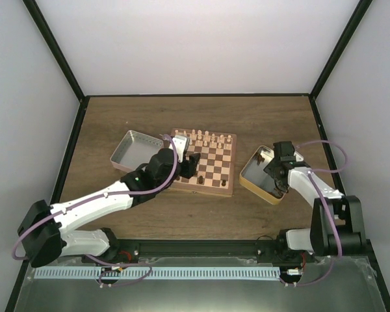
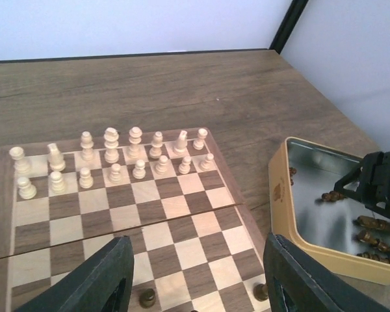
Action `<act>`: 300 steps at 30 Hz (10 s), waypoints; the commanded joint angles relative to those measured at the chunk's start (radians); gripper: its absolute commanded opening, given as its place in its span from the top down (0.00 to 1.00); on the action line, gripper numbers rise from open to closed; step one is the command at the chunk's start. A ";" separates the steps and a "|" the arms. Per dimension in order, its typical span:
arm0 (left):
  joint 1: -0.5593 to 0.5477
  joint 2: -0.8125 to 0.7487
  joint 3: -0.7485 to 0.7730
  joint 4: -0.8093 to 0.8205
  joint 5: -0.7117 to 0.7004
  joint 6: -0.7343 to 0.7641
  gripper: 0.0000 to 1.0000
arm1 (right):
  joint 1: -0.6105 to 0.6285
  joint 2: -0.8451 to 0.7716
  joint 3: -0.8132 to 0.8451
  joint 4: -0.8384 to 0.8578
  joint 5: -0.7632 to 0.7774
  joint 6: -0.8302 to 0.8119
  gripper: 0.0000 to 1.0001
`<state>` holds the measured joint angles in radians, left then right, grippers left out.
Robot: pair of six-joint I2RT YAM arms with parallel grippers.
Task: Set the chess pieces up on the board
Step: Pick up the chess piece from the storage box, then place the chess piece on the chessboard.
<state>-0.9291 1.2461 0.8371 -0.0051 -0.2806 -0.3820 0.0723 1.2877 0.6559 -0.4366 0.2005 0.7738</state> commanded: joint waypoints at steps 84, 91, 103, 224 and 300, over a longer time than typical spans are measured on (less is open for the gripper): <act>0.301 0.141 0.174 0.093 1.106 -0.439 0.63 | 0.309 -0.095 0.067 0.686 -1.348 -0.405 0.82; 0.302 0.163 0.151 0.133 1.149 -0.469 0.71 | 0.310 -0.088 0.081 0.685 -1.339 -0.404 0.82; 0.302 0.181 0.137 0.191 1.142 -0.500 0.96 | 0.310 -0.079 0.098 0.657 -1.326 -0.368 0.67; 0.365 -0.261 0.054 -0.227 0.233 0.022 0.96 | 0.449 0.395 0.530 -0.400 -0.387 -0.395 0.77; 0.443 -0.077 0.219 -0.350 1.159 -0.056 0.70 | 0.626 0.016 0.410 0.306 -0.900 -0.778 0.99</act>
<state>-0.4896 1.1645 1.0149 -0.2619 0.8207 -0.5243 0.6964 1.2995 1.0275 -0.1158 -0.6876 0.0151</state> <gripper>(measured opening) 0.345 0.100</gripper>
